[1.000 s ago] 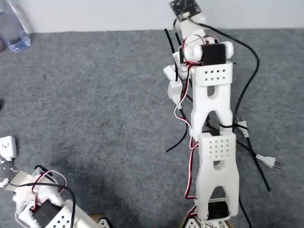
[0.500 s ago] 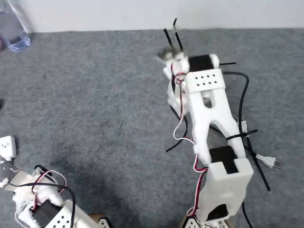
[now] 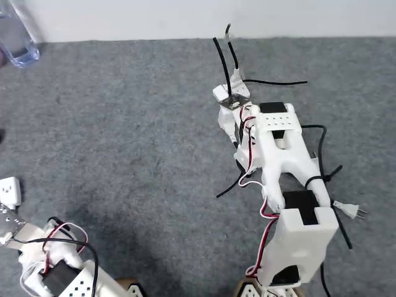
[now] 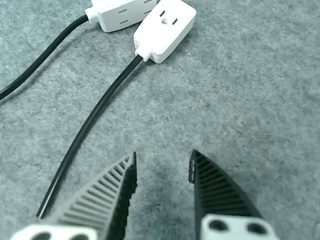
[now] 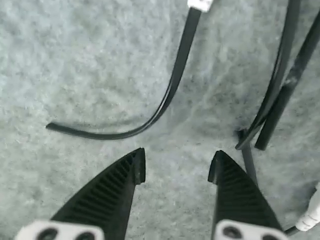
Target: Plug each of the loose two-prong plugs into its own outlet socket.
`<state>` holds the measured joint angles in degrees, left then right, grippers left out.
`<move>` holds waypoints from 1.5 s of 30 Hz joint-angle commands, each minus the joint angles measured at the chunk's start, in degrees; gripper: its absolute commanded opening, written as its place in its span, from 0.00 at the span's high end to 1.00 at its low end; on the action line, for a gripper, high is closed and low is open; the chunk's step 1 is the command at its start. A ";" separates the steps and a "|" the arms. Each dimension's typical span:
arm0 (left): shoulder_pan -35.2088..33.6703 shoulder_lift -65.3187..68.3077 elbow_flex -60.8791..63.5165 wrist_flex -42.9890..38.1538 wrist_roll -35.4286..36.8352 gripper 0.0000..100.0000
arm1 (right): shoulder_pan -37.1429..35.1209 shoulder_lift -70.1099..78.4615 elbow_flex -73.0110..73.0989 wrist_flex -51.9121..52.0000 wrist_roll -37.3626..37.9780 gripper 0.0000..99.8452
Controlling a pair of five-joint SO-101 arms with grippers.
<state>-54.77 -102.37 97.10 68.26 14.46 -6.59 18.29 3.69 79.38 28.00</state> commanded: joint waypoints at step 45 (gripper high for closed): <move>0.00 -0.26 -0.57 0.44 -0.44 0.83 | -11.21 4.26 -12.75 -12.70 13.98 0.99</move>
<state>-54.77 -102.37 97.10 68.26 14.37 -16.35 23.03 -3.16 67.69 40.92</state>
